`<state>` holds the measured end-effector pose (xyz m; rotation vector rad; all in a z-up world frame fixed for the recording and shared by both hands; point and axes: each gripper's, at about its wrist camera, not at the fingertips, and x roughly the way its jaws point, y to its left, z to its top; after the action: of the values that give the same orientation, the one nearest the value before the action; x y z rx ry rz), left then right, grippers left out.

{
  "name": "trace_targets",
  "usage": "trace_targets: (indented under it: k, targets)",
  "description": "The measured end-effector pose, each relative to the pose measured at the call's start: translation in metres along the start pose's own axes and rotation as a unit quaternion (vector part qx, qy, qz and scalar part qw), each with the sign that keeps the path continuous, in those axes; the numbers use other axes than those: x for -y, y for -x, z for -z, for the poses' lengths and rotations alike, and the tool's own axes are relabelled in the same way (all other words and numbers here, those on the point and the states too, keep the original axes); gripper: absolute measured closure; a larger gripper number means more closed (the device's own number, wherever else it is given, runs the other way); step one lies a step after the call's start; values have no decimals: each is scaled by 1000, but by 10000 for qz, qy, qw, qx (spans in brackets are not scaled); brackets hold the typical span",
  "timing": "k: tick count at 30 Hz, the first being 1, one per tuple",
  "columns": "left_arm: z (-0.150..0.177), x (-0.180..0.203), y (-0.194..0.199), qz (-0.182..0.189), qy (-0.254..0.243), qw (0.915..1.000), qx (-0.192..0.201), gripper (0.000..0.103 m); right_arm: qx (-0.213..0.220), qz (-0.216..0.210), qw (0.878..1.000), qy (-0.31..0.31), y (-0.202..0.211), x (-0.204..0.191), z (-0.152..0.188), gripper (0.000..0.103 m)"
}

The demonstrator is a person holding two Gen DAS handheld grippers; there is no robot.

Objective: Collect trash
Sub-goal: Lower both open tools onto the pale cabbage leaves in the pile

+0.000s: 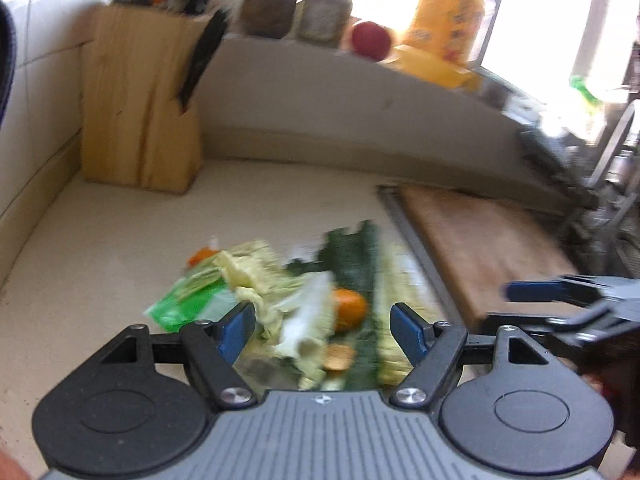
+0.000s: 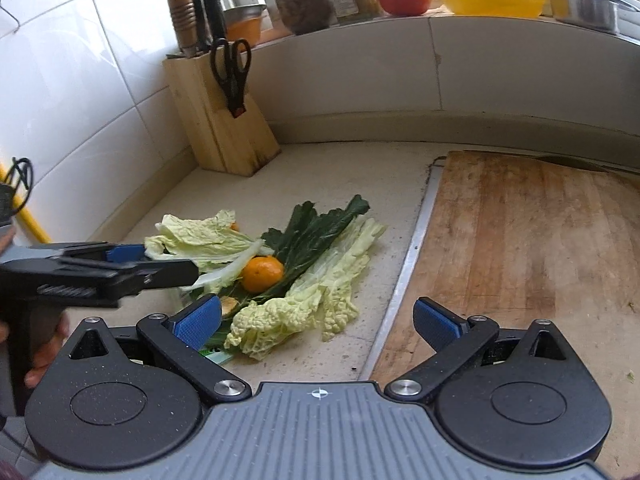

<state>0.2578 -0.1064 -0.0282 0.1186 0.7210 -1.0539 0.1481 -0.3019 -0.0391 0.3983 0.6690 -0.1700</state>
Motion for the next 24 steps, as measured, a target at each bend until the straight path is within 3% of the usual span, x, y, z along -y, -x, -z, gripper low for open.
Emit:
trace_targets:
  k: [4,9,15,20,22,24]
  targets:
    - [-5,-3,-12,-120,30,9999,8,29,-72,-126,9999,-18,-4,0,0,0]
    - [-7,-36,-37,-198,968,9950,-127,29,-62,-201,9998,15,-4,-2,-2,0]
    - [-5,-53,-41,-57,1369,9906,-31,32,-83,-266,9996,-32,-12,-2,-2,1]
    - [-4,-44,-32,516,1169,9917,103,32,-76,-255,9996,34,-19,-2,-7,1]
    - [-3,-43,-38,402,1003,9941,-32,32,-115,-263,9996,8,-24,-1,-9,1]
    - [1,-52,-42,167,1185,9927,-156,32,-157,-287,9995,-5,-27,-1,-11,1]
